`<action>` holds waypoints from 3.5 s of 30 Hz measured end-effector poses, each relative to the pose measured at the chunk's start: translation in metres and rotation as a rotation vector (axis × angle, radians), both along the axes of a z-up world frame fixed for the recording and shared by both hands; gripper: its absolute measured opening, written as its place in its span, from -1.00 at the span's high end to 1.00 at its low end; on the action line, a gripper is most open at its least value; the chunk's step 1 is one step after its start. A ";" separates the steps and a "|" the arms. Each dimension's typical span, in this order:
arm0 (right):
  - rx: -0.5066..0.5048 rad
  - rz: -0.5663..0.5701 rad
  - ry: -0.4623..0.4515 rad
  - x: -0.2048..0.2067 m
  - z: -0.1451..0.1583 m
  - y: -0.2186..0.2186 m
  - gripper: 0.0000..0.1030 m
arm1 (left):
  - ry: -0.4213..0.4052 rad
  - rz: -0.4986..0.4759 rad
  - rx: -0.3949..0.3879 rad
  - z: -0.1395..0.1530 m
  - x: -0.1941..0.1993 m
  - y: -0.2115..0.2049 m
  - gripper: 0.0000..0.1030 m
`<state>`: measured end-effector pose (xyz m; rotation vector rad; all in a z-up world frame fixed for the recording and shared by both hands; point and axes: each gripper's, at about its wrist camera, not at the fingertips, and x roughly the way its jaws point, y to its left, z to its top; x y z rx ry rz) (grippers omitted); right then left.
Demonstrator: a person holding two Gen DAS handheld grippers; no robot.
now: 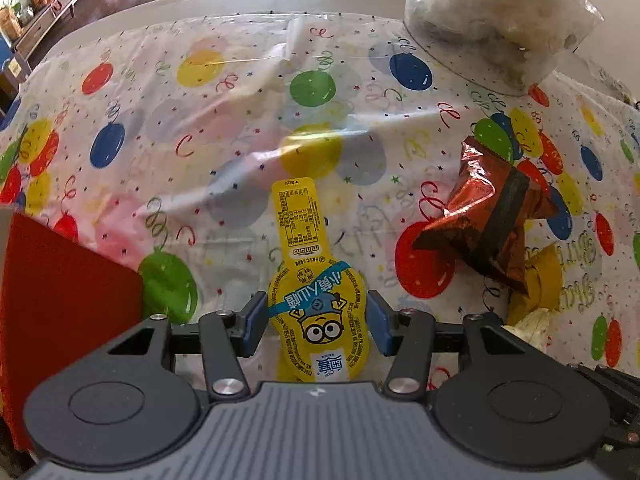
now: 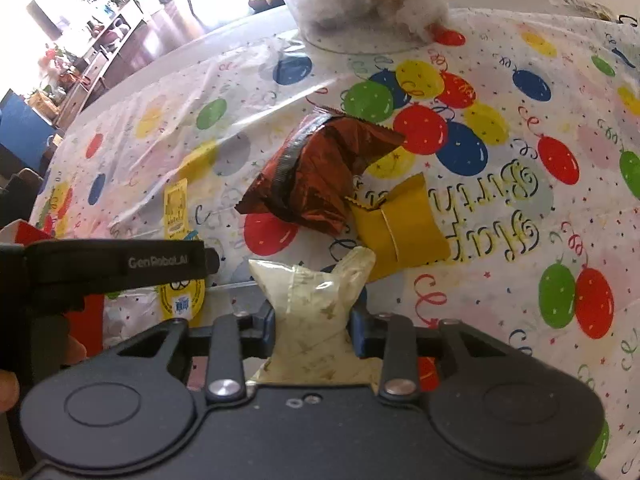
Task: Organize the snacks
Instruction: 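Grasp the yellow minion-shaped snack with the left tool while the right tool grasps the cream pouch, then carry the minion snack into the shoebox with the left tool while the right tool carries the cream pouch there, then open both tools to drop the minion snack and cream pouch into the shoebox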
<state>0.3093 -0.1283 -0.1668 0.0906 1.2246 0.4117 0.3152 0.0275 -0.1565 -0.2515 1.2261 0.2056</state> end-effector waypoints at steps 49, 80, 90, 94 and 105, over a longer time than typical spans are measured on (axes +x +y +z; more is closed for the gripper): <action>0.171 0.266 -0.149 -0.136 0.129 0.106 0.36 | -0.202 -0.027 -0.026 0.150 -0.205 0.143 0.00; 0.007 0.438 -0.092 -0.140 0.065 0.269 0.36 | -0.030 -0.006 0.075 0.078 -0.202 0.259 0.00; -0.021 0.433 -0.074 -0.132 0.049 0.276 0.35 | 0.047 -0.033 0.080 0.055 -0.183 0.257 -0.01; -0.018 0.425 -0.066 -0.132 0.049 0.276 0.34 | 0.055 -0.043 0.078 0.054 -0.180 0.255 -0.02; -0.008 0.414 -0.086 -0.133 0.058 0.267 0.20 | 0.035 -0.011 0.051 0.060 -0.185 0.258 -0.11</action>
